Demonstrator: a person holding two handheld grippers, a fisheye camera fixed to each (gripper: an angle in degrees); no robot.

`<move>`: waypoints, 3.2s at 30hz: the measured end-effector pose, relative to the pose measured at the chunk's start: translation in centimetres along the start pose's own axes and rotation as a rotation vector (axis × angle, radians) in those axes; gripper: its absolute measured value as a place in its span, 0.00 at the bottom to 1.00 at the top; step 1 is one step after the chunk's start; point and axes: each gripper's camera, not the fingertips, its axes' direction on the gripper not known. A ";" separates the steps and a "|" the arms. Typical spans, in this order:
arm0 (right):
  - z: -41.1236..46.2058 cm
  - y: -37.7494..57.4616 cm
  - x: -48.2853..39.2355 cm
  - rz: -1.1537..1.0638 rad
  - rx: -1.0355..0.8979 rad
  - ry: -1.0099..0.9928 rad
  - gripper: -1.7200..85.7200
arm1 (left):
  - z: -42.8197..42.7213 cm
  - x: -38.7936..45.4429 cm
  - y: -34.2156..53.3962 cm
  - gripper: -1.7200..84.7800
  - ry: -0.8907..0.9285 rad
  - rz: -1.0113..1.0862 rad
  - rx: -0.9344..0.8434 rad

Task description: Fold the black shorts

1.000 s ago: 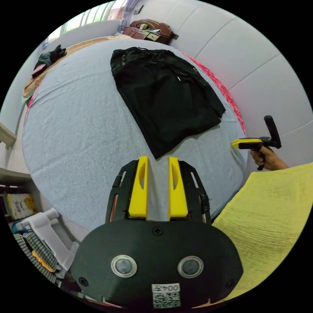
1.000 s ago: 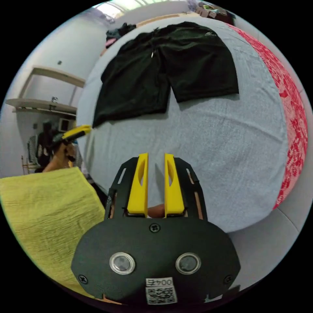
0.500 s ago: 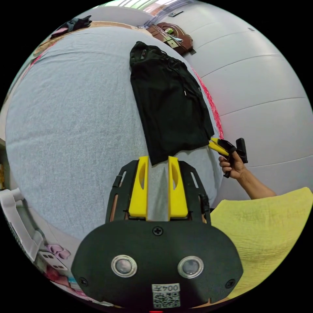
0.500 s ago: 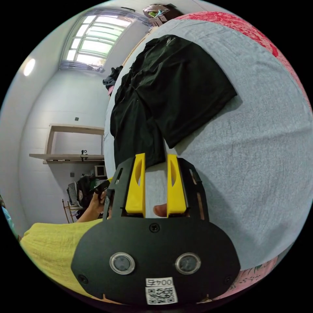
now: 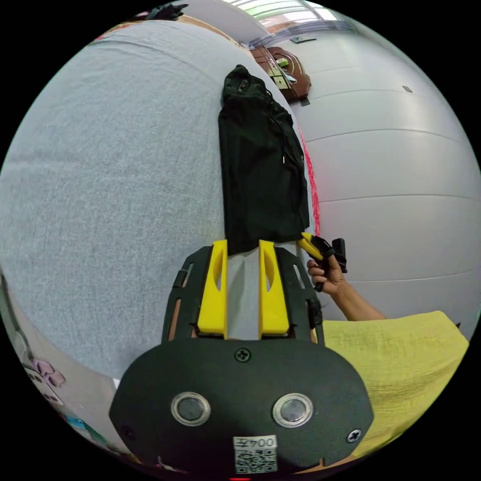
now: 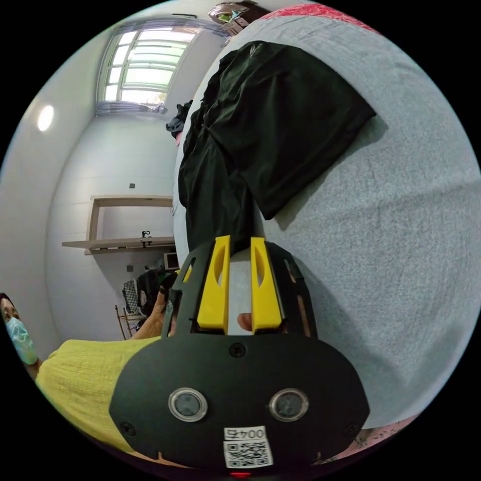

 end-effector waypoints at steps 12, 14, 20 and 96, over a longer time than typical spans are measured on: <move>-7.6 3.3 -5.0 -0.033 0.021 -0.032 0.01 | -4.8 -0.8 -2.7 0.04 0.124 -0.081 0.050; -9.3 4.4 -7.9 -0.068 0.018 0.015 0.01 | -7.2 0.6 -2.8 0.04 0.088 -0.013 0.054; -7.3 7.3 -7.7 -0.030 -0.166 0.089 0.01 | -6.9 -3.6 -2.4 0.03 0.088 -0.107 -0.023; -38.7 14.8 -16.8 -0.073 0.046 0.137 0.09 | 47.4 2.0 -15.2 0.16 0.147 -0.162 -0.073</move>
